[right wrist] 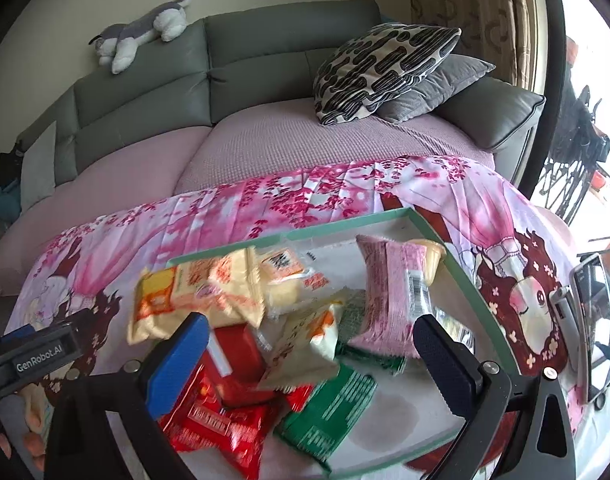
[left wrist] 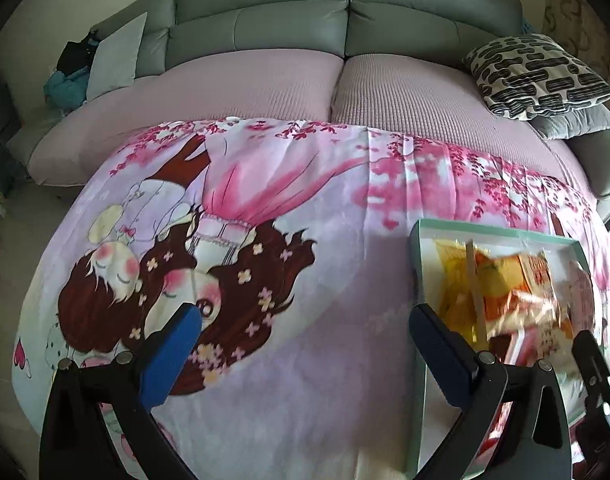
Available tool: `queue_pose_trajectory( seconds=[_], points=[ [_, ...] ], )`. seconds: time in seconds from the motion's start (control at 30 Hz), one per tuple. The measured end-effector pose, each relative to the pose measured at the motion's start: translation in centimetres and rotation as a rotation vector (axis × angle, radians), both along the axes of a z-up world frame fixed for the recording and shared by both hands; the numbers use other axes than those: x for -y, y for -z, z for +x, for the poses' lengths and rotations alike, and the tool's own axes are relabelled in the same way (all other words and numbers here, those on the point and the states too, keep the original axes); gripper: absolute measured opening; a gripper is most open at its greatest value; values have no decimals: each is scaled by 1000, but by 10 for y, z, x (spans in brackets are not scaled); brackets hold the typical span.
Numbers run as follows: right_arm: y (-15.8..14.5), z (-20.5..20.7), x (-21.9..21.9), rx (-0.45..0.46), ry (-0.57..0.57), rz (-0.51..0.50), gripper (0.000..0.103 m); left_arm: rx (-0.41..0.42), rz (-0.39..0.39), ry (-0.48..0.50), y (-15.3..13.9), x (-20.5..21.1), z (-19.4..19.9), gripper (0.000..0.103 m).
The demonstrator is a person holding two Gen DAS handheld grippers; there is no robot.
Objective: Organize snacks
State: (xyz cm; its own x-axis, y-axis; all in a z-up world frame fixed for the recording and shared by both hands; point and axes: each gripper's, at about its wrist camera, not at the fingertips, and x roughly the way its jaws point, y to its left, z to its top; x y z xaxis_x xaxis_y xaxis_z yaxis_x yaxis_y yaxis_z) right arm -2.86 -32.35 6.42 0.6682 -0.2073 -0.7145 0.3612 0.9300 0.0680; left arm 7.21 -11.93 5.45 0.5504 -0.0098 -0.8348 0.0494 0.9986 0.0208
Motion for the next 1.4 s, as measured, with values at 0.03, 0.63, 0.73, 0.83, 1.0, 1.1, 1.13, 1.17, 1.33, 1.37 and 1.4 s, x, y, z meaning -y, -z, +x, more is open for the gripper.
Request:
queue_pose_trajectory(
  seconds=[0.03,0.63,0.73,0.83,1.0,1.1,1.13,1.17,1.33,1.37,1.4],
  points=[
    [1,-5,-5,-8,-7,-10,103,-4,-4,-1,0,-3,-5,103],
    [-3,-74,-44,-8,-55,-31,103,77,93,29,-17,-34,-95,103],
    [-2,-75,-44,-14,-54,-33,103,71,92,19,-16,-36,-96,103],
    [-1,-75,-43,-21,-50,-30,103,67,87,17,-16,-37,-95,103],
    [2,-73,-43,-33,-54,-33,103,54,93,26,-13,-36,-96,103],
    [2,-73,-43,-35,-56,-36,103,42,96,27,-10,-34,-95,103],
    [2,-73,-43,-34,-56,-36,103,41,97,27,-10,-34,-95,103],
    [2,-73,-43,-34,-56,-36,103,40,98,28,-10,-34,-95,103],
    [2,-73,-42,-36,-56,-35,103,21,107,25,-7,-35,-93,103],
    [2,-73,-42,-37,-56,-35,103,16,108,22,-6,-36,-93,103],
    [2,-73,-42,-36,-56,-36,103,11,109,20,-6,-36,-92,103]
  ],
)
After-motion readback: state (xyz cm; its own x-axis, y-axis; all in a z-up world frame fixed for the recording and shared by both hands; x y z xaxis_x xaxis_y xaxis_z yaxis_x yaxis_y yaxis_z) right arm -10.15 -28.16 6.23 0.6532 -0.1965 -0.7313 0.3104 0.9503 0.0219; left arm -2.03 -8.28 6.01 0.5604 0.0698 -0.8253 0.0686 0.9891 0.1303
